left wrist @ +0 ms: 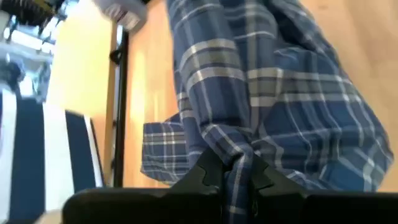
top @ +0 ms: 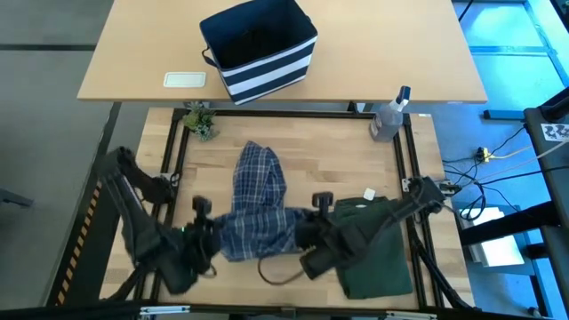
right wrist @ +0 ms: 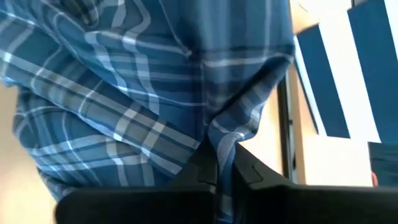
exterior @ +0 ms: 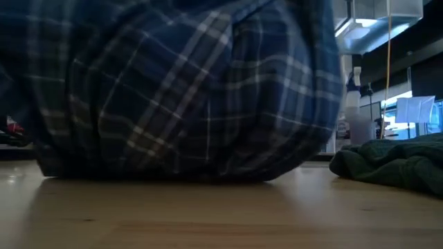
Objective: Fold Laundry from Bin
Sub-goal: Fold the blue checkered pants
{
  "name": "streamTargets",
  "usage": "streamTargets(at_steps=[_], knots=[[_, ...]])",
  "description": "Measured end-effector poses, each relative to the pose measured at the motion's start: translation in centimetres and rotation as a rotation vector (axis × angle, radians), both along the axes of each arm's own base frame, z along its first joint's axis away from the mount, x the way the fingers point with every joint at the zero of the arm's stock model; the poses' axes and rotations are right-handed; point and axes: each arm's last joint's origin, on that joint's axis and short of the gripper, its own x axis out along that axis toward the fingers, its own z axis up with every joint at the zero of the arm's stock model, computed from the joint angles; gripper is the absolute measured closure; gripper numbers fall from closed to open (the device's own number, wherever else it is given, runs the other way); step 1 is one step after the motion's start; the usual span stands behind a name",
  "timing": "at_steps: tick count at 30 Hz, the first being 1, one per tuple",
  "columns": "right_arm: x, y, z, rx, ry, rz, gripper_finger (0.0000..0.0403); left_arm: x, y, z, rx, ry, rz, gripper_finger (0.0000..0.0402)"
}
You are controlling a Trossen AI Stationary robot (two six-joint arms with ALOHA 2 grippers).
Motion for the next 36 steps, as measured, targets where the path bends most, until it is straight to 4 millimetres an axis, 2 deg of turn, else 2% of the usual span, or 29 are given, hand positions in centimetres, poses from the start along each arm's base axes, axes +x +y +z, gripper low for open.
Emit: streamTargets(at_steps=[3, 7, 10, 13, 17, 22, 26, 32, 36], knots=[[0.8, -1.3, -0.5, -0.015, 0.02, -0.016, 0.0402, -0.5, 3.1, -0.6, -0.087, -0.033, 0.014, 0.0401], [1.9, -2.7, -1.3, -0.016, 0.031, -0.021, 0.0403, -1.1, 6.8, -2.5, -0.193, -0.089, -0.008, 0.0401], [3.0, -3.5, -2.1, 0.046, 0.017, 0.017, 0.0403, -1.7, 9.2, -3.6, -0.287, -0.134, -0.007, 0.0401], [3.6, -4.4, -2.7, 0.125, -0.048, 0.078, 0.0403, -2.2, 10.5, -4.7, -0.364, -0.154, -0.008, 0.0401], [3.5, -6.5, -4.6, 0.202, -0.094, 0.102, 0.0403, -2.5, 11.1, -6.3, -0.373, -0.134, -0.012, 0.0401], [2.1, -10.8, -6.9, 0.28, -0.197, 0.08, 0.0403, -1.9, 12.4, -7.5, -0.311, -0.093, 0.005, 0.0401], [0.6, -15.1, -8.7, 0.332, -0.28, 0.032, 0.0403, -1.1, 15.1, -7.3, -0.287, -0.101, 0.049, 0.0401], [-1.0, -21.9, -11.4, 0.348, -0.379, -0.101, 0.0403, -0.1, 20.9, -8.0, -0.252, -0.164, 0.195, 0.0401], [-1.4, -25.9, -12.7, 0.365, -0.427, -0.183, 0.0403, 0.2, 25.7, -9.8, -0.291, -0.205, 0.332, 0.0401]])
